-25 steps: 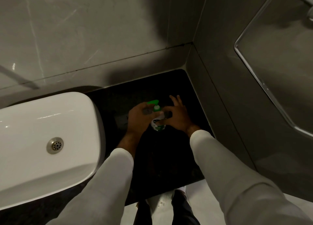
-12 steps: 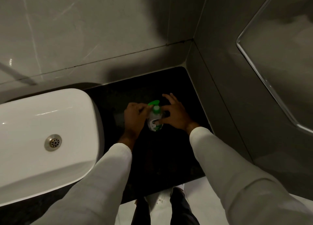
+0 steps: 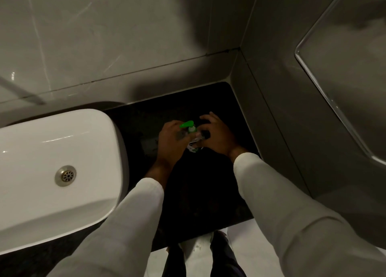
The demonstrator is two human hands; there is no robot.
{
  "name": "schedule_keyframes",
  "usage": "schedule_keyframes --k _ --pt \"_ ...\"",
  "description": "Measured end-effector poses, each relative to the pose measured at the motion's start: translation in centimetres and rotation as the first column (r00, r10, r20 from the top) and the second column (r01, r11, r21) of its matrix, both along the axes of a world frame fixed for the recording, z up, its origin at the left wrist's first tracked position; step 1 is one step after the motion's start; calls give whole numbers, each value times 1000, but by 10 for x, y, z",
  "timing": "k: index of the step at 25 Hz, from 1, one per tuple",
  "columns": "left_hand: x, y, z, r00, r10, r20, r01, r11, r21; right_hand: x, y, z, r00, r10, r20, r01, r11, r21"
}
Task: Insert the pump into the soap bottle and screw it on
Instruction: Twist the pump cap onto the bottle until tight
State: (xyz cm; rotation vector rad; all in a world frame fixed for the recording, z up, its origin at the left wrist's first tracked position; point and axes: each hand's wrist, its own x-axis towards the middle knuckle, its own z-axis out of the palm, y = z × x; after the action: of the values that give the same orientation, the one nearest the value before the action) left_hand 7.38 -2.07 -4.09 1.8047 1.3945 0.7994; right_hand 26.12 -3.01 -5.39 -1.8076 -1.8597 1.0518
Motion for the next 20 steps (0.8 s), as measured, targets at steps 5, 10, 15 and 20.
schedule_keyframes --k 5,10,15,20 --pt "-1 7 -2 994 -105 25 104 994 27 1 5 -6 1000 16 -21 -17 1000 -10" --pt "-7 25 -4 958 -288 -8 287 956 -59 13 6 -1 996 72 -52 -75 995 -60" --pt "-7 38 6 941 -339 -16 336 938 -88 5 0 -2 996 -61 -58 59 998 -34" --pt "4 21 3 999 -50 -14 50 998 -33 -5 -2 -7 988 -152 -21 152 988 -18"
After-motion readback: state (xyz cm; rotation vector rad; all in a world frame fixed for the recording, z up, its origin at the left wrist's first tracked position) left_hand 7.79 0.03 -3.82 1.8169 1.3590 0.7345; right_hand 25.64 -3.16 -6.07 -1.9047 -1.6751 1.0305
